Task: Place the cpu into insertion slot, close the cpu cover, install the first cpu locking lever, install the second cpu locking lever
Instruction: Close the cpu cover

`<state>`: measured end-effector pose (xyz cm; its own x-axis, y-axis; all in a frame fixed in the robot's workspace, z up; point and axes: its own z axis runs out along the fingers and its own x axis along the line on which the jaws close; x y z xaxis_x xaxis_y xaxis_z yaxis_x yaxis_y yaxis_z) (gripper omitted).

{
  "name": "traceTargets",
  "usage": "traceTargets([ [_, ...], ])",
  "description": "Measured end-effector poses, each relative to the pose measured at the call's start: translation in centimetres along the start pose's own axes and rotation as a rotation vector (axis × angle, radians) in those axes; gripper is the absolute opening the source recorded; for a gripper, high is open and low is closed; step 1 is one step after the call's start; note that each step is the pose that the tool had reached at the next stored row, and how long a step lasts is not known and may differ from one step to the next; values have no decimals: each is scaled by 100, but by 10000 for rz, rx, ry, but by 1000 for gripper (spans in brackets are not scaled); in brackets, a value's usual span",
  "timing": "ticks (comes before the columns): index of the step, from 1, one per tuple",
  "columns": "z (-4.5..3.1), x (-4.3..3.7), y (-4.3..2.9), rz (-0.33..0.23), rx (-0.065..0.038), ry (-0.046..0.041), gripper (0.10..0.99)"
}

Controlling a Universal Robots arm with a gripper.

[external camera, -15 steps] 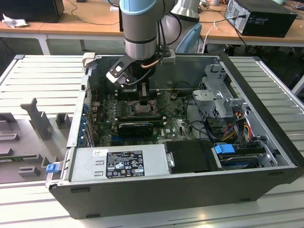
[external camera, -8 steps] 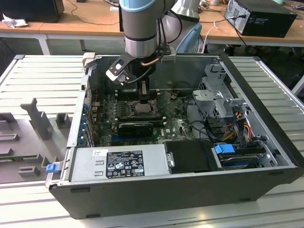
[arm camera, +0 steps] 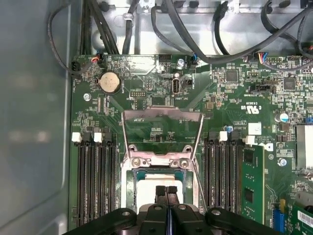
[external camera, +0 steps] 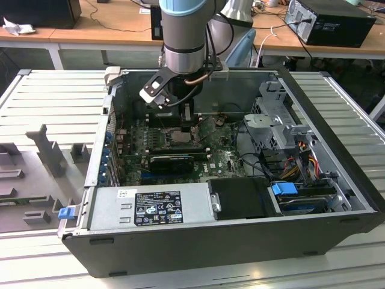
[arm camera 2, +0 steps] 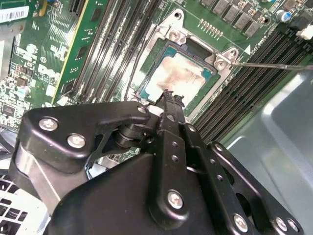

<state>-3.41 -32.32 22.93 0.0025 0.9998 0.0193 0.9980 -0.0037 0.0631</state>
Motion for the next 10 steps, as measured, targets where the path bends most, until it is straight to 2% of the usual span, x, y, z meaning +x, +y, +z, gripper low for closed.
traceTargets([
  [2, -35, 0, 12, 5, 104, 2, 106],
  [8, -316, 6, 30, 6, 104, 3, 106],
  [9, -355, 7, 33, 6, 104, 3, 106],
  [10, -357, 7, 33, 4, 103, 5, 106],
])
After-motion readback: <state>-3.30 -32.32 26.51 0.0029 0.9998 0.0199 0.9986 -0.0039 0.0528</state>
